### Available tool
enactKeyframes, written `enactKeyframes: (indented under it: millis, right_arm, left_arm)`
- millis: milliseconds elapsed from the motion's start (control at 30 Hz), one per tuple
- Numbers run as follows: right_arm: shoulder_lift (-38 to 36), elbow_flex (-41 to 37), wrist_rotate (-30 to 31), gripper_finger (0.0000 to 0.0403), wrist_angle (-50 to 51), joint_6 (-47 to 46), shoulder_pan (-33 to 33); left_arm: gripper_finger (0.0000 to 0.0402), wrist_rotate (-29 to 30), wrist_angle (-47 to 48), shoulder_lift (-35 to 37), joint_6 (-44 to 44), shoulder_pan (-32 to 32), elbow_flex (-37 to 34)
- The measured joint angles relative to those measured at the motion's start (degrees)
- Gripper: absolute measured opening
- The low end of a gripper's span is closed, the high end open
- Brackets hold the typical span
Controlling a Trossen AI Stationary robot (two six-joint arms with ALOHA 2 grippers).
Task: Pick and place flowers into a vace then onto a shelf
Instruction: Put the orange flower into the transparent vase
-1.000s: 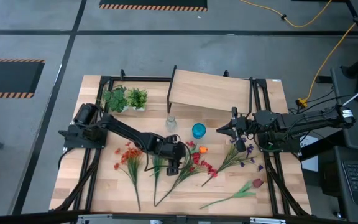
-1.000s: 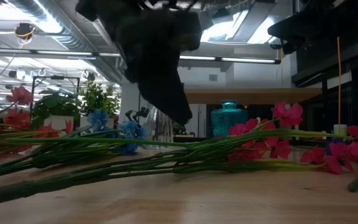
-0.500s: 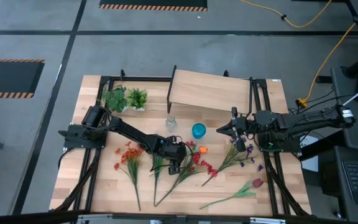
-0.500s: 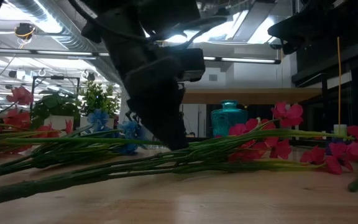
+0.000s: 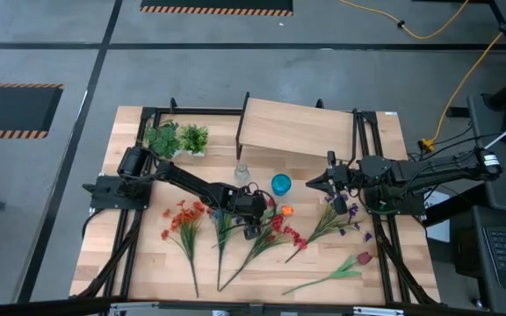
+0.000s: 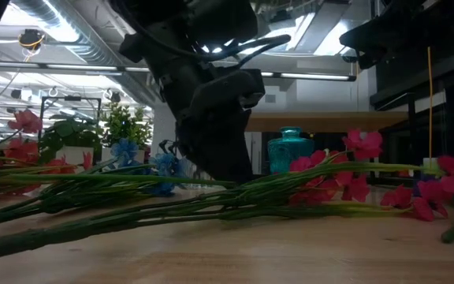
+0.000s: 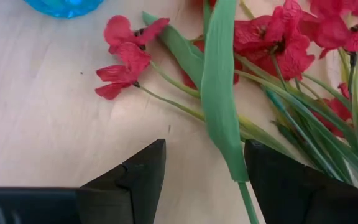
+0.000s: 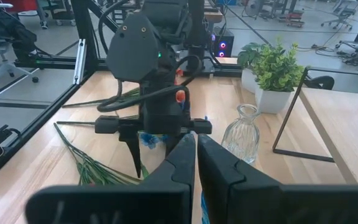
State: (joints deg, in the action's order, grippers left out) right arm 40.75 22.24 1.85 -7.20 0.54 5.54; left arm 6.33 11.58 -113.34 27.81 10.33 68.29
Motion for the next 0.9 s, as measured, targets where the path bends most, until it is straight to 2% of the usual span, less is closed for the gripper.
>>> enactKeyframes:
  millis: [200, 500, 633, 900]
  right_arm:
    - [0.0, 0.0, 0.0, 0.0023, 0.0, 0.0, 0.0]
    - [0.0, 0.0, 0.0, 0.0023, 0.0, 0.0, 0.0]
    - [0.0, 0.0, 0.0, 0.0023, 0.0, 0.0, 0.0]
    - [0.0, 0.0, 0.0, 0.0023, 0.0, 0.0, 0.0]
  left_arm:
    - [0.0173, -0.1, 0.0, 0.0, 0.1, 0.1, 0.0]
    - [0.0069, -4.5, 0.4, 0.0, 0.0, 0.1, 0.0]
    - [0.0015, -4.6, 0.5, 0.0, 0.0, 0.1, 0.0]
    - [0.0007, -4.6, 0.6, 0.3, 0.1, -0.2, 0.0]
